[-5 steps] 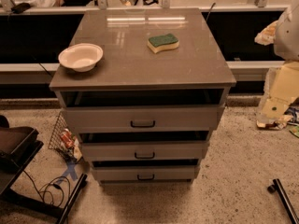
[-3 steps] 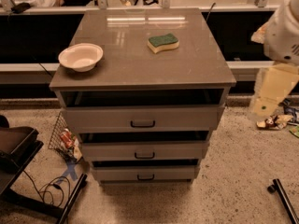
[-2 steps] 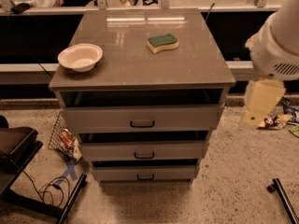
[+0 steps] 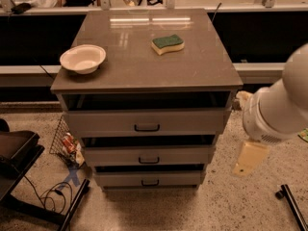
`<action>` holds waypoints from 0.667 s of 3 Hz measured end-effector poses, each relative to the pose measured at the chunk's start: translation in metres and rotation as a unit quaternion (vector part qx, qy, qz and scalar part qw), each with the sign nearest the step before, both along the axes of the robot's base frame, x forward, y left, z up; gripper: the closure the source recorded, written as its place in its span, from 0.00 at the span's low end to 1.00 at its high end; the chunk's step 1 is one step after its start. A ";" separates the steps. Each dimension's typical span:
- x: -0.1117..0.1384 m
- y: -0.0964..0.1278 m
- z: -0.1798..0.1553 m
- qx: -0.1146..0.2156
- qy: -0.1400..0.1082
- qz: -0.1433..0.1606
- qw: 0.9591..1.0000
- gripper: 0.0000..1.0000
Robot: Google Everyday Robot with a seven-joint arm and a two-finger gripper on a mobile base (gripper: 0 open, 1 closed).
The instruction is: Open top drawer
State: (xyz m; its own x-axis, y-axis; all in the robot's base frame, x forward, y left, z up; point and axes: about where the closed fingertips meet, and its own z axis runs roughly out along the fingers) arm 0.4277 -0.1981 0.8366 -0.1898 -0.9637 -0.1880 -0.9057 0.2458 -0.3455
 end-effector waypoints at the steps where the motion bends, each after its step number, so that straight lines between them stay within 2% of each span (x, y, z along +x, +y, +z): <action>1: 0.000 0.017 -0.032 0.049 -0.021 0.006 0.999 0.00; 2: 0.009 0.022 -0.029 0.060 -0.041 0.004 0.997 0.00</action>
Offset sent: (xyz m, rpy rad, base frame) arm 0.0000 0.0156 -0.0296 0.0891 -0.0370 0.0113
